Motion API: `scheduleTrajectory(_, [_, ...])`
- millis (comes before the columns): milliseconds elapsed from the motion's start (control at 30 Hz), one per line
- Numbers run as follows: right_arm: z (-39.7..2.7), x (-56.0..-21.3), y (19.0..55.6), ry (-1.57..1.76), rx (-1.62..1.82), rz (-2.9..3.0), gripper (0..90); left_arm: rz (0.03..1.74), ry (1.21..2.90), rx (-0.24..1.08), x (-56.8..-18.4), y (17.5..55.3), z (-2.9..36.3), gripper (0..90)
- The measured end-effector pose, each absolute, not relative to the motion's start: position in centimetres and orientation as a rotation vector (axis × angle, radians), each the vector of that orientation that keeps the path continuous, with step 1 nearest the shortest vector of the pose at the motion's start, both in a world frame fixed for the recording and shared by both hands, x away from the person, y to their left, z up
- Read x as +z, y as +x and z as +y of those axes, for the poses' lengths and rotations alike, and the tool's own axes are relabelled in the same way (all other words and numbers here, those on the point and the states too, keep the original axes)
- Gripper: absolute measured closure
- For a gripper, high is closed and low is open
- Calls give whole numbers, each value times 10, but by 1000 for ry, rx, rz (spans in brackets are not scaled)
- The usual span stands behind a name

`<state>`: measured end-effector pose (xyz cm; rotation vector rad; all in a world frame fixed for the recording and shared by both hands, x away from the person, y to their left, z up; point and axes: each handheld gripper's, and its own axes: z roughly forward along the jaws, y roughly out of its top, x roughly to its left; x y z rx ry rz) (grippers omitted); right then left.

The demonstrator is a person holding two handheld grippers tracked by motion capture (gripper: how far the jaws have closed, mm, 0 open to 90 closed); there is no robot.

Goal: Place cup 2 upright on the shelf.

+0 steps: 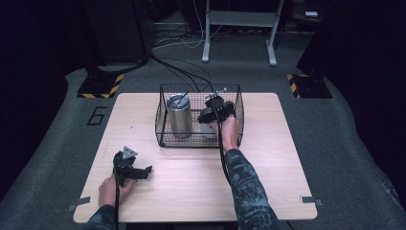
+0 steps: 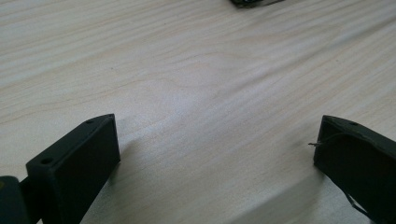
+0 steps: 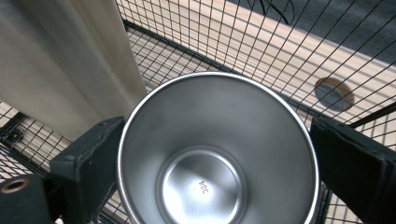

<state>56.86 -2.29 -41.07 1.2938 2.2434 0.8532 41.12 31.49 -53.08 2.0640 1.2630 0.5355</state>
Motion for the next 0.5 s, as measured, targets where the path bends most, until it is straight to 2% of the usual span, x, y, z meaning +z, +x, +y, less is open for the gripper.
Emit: scheduleTrajectory(500, [-20,-421,569,1316,827,2234,55,1260,2067,536,-531,411,315,0])
